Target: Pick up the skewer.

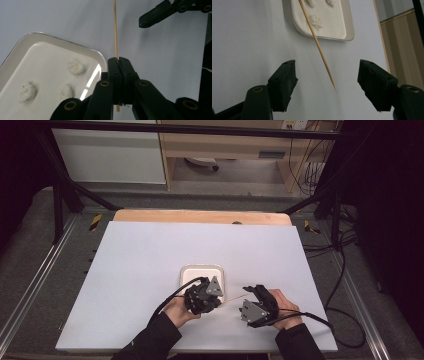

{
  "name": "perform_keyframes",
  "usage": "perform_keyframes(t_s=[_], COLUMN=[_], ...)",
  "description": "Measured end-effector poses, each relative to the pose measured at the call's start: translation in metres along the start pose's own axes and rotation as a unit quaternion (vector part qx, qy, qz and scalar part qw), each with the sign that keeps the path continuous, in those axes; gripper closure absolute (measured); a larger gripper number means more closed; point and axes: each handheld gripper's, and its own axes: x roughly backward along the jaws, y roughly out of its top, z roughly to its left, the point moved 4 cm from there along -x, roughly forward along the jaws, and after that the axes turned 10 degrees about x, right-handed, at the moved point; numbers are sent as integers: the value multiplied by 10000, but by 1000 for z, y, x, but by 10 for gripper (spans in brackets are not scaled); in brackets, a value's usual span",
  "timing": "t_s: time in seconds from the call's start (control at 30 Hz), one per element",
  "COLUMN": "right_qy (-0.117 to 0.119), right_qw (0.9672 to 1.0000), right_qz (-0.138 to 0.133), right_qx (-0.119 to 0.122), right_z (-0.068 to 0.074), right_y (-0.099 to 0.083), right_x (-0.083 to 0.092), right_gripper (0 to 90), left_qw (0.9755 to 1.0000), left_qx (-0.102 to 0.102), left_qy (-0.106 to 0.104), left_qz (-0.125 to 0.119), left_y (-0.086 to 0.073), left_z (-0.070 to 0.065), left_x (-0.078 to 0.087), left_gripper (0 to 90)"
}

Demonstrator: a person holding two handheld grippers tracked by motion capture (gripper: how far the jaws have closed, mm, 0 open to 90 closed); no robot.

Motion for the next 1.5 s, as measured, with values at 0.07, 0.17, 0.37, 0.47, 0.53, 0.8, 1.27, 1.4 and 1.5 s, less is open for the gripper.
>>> perform_keyframes(t_s=[0.07,0.17,0.37,0.47,0.53,0.8,1.27,1.4,1.5], right_qy=[24,12,-25,-14,-18,36,43,11,-32], right_qw=[10000,9998,9980,9970,9961,9916,9870,9851,9839], right_qz=[40,62,45,69,43,109,207,199,221], right_qx=[58,171,635,764,877,1285,1592,1707,1771], right_z=[0,0,1,3,4,6,7,7,7], right_y=[1,1,6,7,8,9,6,6,6], right_x=[-2,-4,-9,-11,-12,-16,-18,-18,-18], right_gripper=[336,354,446,497,532,657,870,881,888], left_qw=[10000,10000,9999,9999,9998,9995,9994,9994,9995], left_qx=[-23,-37,-103,-152,-182,-272,-290,-267,-211], left_qy=[11,2,-7,-14,-12,-18,-39,-62,-92], left_qz=[4,11,58,73,81,126,209,223,214], left_y=[1,4,7,9,10,12,7,7,7], left_z=[0,-1,-1,-3,-4,-5,-3,-2,-1], left_x=[-1,-2,-5,-5,-5,-4,-4,-5,-5], left_gripper=[884,884,884,884,884,884,884,884,880])
